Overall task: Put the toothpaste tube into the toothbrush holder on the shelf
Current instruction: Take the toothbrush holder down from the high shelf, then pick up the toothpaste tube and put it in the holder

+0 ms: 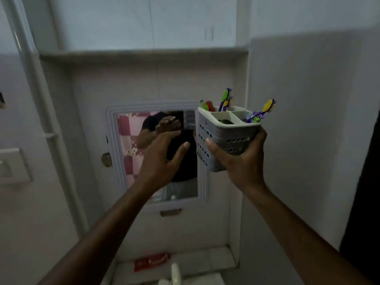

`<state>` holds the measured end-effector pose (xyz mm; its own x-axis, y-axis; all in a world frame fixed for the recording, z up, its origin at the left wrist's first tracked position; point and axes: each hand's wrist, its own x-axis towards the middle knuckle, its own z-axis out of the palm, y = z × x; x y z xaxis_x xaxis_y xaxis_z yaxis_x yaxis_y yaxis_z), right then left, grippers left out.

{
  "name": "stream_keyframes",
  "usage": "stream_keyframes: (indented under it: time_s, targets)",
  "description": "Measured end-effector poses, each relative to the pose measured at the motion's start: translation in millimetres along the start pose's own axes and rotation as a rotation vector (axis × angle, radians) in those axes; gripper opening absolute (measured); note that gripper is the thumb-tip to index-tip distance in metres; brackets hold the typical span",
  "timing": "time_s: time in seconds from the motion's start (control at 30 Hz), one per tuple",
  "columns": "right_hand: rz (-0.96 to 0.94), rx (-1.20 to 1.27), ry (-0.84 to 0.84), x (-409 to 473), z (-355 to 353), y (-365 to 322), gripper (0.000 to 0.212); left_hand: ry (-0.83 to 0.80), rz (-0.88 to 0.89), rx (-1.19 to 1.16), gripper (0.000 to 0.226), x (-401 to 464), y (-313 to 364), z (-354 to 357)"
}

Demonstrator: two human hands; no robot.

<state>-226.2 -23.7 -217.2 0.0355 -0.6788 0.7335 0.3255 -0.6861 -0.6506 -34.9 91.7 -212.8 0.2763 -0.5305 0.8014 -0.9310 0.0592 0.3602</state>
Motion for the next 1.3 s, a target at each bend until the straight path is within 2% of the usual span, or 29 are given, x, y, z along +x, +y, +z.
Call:
stream_keyframes:
  time_s: [0.27, 0.4, 0.57, 0.7, 0.83, 1.0, 1.17, 1.3]
  targets:
    - [0.246, -0.108, -0.115, -100.0, -36.9, 78.3, 0.110, -0.158, -0.232, -0.046, 0.054, -134.6, -26.7, 49.3]
    - [0.354, -0.151, -0.228, -148.9, -53.0, 118.4, 0.108, -0.174, -0.340, -0.069, 0.049, -185.1, -42.1, 71.9]
    - [0.550, -0.325, -0.397, -218.8, -70.0, 161.8, 0.128, -0.211, -0.541, -0.095, 0.048, -255.6, -65.3, 98.4]
    - [0.657, -0.420, -0.450, -255.8, -74.4, 190.8, 0.132, -0.233, -0.638, -0.054, 0.047, -300.3, -93.0, 112.5]
    - [0.769, -0.463, -0.427, -291.7, -68.5, 226.0, 0.133, -0.236, -0.766, -0.051, 0.039, -348.9, -128.8, 127.0]
    - [0.844, -0.494, -0.401, -333.3, -52.6, 257.5, 0.123, -0.361, -0.867, -0.067, 0.030, -397.3, -183.9, 133.8]
    - [0.924, -0.546, -0.323, -359.9, -38.8, 275.6, 0.123, -0.549, -0.856, 0.182, 0.042, -428.8, -229.2, 126.3]
    - [0.965, -0.564, -0.296, -371.1, -33.1, 284.2, 0.130, -0.609, -0.890, 0.288, 0.053, -439.8, -245.5, 116.8]
